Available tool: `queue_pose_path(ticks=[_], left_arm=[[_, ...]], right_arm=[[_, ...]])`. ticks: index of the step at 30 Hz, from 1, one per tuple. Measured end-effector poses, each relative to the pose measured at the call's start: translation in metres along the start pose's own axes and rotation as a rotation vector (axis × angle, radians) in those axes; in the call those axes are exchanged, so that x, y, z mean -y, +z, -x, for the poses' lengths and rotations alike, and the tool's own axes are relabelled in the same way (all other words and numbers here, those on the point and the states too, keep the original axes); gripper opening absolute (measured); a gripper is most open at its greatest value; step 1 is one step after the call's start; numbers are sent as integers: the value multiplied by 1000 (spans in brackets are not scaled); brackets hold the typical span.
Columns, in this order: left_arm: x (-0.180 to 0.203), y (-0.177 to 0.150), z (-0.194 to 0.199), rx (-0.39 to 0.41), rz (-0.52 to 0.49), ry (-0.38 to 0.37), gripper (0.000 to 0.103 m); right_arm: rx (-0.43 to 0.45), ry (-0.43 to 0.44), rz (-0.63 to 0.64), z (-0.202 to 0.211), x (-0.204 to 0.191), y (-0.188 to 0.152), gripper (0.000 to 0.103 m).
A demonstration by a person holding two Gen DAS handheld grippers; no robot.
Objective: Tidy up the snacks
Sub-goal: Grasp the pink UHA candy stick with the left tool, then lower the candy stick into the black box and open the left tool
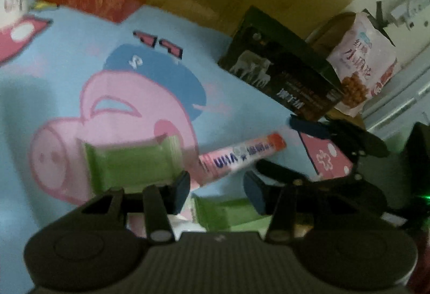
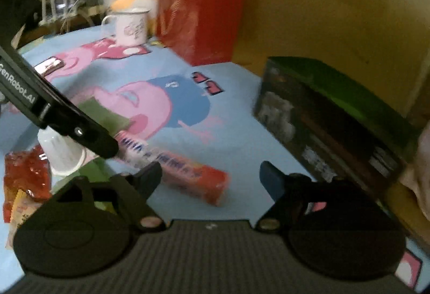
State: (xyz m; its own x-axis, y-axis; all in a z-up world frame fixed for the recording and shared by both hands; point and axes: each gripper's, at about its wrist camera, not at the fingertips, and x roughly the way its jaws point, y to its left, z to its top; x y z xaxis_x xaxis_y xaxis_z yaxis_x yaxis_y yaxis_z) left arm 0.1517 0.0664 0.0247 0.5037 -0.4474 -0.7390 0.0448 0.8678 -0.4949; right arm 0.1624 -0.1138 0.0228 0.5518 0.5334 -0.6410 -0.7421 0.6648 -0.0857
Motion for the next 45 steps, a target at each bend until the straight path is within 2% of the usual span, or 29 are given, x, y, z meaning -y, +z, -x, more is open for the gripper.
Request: queue_pose_path(ticks=[1,2,3,4,5,7,11,14,17,18,19,21,22,23,27,28,30,31,32,33,35,38,41,45], left_arm=[[-2,3,-1,-5,11,-8,45],[0,4,-4,-4,8,-11,45],[5,6,-6,-3,-6,-2,47],[12,8,-9,4,-28,29,50],[18,10,-13,11,-50,51,51],[26,19,-25,4,-77,50,51],[51,33,-52,-41,-141,-19,51],[77,41,-69,-48,-229,3,52],[84,47,-59,-18,-255,16,56],[82,48,-49,7,-257,15,58],[79,49,-40,34,-254,20,63],[69,49,-22,85,-232,40,75],[62,48,-16,103,-216,48,84],[57,48,-14,107,-200,55,86],[41,49,-34,33,-130,31,86],[42,49,-42,20,-117,18,84],[44,50,-58,-14,-106,2,73],[49,50,-62,-4,-119,8,66],[54,50,-67,-20,-136,3,44],[58,50,-69,-32,-136,9,46],[63,51,-66,-19,-154,20,36],[67,52,-58,7,-168,62,36],[69,57,-46,37,-167,45,36],[87,78,-21,125,-203,16,36]], right_arm=[[-36,29,-10,-7,2,1,62],[-49,7,-3,-9,1,0,58],[-49,-11,12,-7,0,-2,48],[-47,-24,13,-3,1,-4,37],[-50,-36,-7,2,7,-8,29],[-57,-68,-68,11,20,-17,4],[-44,-85,-141,35,37,-40,4],[-45,-105,-123,47,37,-49,7],[-45,-159,-101,53,44,-55,12],[-41,-177,-95,56,48,-58,19],[-34,-187,-95,58,52,-59,31],[-13,-191,-106,59,61,-61,50],[-6,-188,-108,58,63,-60,51],[-2,-181,-105,55,65,-59,51],[-2,-160,-93,37,68,-51,53],[7,-154,-100,33,69,-49,54],[11,-135,-124,27,73,-46,53],[8,-114,-146,25,74,-44,47],[7,-104,-163,26,72,-42,44],[6,-102,-167,27,68,-41,41],[5,-140,-134,30,57,-40,40],[13,-139,-135,36,46,-41,33],[65,-174,-144,47,40,-35,33],[155,-235,-135,62,44,-17,33]])
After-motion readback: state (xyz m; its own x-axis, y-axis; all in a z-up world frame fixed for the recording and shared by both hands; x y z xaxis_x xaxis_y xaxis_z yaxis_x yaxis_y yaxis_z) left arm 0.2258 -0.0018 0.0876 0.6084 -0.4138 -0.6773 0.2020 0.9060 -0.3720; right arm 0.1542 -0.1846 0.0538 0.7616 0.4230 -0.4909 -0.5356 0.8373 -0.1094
